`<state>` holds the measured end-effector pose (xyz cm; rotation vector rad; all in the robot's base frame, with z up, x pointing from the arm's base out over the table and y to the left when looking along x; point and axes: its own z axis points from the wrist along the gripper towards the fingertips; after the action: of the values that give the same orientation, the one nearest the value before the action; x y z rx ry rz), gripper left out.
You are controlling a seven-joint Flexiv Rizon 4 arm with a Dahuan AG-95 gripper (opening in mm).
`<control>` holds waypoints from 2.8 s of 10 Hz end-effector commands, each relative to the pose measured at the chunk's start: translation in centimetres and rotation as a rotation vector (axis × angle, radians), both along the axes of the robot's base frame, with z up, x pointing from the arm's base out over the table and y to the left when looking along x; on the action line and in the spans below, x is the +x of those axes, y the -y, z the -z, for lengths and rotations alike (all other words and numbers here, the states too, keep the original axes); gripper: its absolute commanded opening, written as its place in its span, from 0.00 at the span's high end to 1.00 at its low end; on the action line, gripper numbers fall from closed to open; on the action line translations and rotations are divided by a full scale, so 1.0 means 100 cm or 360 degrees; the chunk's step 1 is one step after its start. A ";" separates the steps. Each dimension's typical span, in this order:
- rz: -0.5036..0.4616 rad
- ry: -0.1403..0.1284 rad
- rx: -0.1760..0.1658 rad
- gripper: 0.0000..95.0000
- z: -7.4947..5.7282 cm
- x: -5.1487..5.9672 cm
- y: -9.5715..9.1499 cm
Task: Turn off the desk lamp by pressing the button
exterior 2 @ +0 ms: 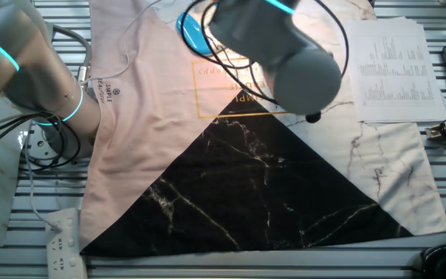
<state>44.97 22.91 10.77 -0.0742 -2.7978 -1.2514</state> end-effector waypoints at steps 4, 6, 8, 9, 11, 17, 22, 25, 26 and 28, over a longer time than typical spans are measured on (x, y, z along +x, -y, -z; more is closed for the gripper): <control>-0.0239 0.0048 -0.0163 1.00 0.016 -0.029 -0.013; -0.0253 -0.0001 -0.0232 1.00 0.021 -0.039 -0.019; -0.0267 -0.0087 -0.0266 1.00 0.023 -0.045 -0.020; -0.0270 -0.0097 -0.0271 1.00 0.023 -0.047 -0.021; -0.0306 -0.0185 -0.0294 1.00 0.025 -0.052 -0.021; -0.0282 -0.0152 -0.0257 1.00 0.029 -0.053 -0.021; -0.0486 -0.0028 -0.0326 1.00 0.029 -0.053 -0.021; -0.0559 -0.0057 -0.0253 1.00 0.034 -0.065 -0.031; -0.0563 -0.0100 -0.0204 1.00 0.036 -0.071 -0.034; -0.0550 -0.0116 -0.0177 1.00 0.042 -0.084 -0.038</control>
<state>37.21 26.34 6.84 0.4223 -2.7447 -0.8965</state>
